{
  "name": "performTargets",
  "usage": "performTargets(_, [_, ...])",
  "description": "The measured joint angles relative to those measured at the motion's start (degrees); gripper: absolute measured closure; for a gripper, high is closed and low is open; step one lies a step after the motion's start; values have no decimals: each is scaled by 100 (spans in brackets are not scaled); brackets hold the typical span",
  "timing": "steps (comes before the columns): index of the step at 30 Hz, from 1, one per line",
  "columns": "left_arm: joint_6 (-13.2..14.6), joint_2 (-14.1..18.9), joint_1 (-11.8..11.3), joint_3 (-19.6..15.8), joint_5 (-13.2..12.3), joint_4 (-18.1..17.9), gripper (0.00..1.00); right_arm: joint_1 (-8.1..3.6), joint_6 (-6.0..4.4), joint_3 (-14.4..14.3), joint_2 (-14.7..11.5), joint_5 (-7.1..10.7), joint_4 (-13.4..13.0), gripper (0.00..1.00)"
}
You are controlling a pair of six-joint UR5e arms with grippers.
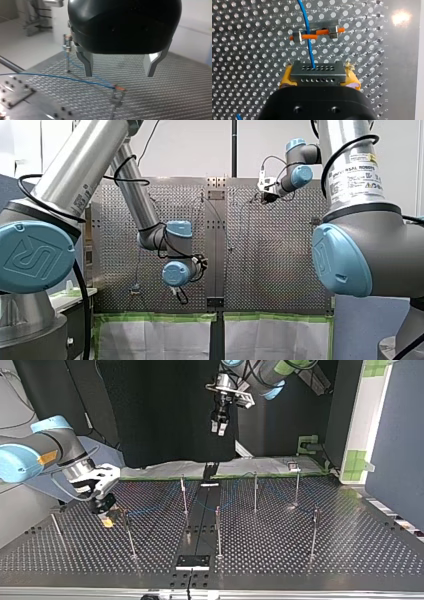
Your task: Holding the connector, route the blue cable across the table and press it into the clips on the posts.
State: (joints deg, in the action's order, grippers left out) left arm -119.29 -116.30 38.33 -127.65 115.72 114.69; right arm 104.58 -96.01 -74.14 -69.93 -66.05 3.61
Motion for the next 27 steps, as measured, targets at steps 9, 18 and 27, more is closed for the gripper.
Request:
performTargets(9, [-25,-1,1,-573,-129,97,1,-7,2,0,2,-5,6,100])
performTargets(18, [2,0,2,-742,-134,107,1,-20,2,0,0,-5,7,100])
performTargets(27, [3,0,2,-745,-134,107,1,-20,2,0,0,-6,7,100])
